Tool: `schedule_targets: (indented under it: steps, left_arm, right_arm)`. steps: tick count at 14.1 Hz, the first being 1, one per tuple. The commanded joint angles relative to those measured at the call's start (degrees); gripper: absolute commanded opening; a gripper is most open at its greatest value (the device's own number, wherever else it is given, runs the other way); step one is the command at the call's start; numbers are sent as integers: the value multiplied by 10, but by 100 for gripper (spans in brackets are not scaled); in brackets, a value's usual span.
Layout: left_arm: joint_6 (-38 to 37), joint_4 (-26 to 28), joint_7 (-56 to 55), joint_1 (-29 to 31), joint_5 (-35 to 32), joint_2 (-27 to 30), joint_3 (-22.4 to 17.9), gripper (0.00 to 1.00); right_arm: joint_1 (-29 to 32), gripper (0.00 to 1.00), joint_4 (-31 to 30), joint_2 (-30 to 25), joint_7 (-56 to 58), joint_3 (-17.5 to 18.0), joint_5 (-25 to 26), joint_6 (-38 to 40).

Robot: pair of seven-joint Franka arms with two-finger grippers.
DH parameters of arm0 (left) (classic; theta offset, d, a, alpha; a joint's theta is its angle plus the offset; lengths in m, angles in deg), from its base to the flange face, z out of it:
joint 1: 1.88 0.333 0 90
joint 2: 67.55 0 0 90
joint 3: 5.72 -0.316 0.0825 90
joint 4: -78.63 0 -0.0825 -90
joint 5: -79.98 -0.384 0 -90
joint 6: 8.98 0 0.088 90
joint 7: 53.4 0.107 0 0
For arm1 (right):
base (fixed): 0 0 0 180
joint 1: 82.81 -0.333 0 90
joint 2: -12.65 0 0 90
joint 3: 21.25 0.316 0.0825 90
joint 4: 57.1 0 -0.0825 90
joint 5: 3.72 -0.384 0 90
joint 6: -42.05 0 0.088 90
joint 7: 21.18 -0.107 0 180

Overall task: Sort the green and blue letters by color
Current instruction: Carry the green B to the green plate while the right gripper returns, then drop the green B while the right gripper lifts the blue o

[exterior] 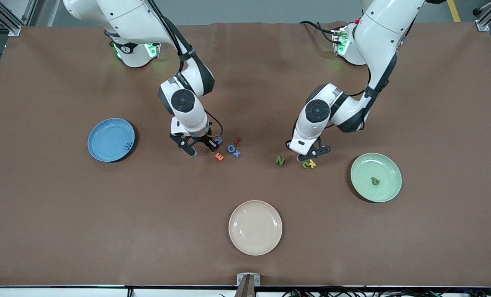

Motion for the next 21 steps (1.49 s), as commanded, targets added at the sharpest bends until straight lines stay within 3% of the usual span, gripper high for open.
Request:
schedule_targets:
  steps: [1, 6, 9, 13, 15, 18, 21]
  left_arm:
    - [4, 4, -3, 2, -9, 6, 2, 0]
    - [-46, -19, 10, 36, -9, 81, 1, 0]
    - [-92, -31, 109, 102, -8, 103, 1, 0]
    - [-96, -25, 249, 194, -8, 100, 1, 0]
    - [-96, -21, 316, 240, -8, 93, 0, 0]
    - [-90, -19, 416, 304, -9, 64, 1, 1]
    - [-83, -19, 437, 324, -9, 44, 0, 10]
  right_arm:
    - [-21, 61, 24, 21, -36, -6, -3, 8]
    - [-32, 61, 24, 27, -57, -6, -3, 9]
    - [-36, 58, 24, 30, -57, -6, -2, 11]
    - [-45, 49, 22, 31, -57, -6, -2, 11]
    - [-45, 39, 22, 33, -57, -6, -2, 11]
    - [-44, 5, 22, 32, -53, -6, 1, 12]
    - [-36, 0, 22, 24, -30, -9, 3, 28]
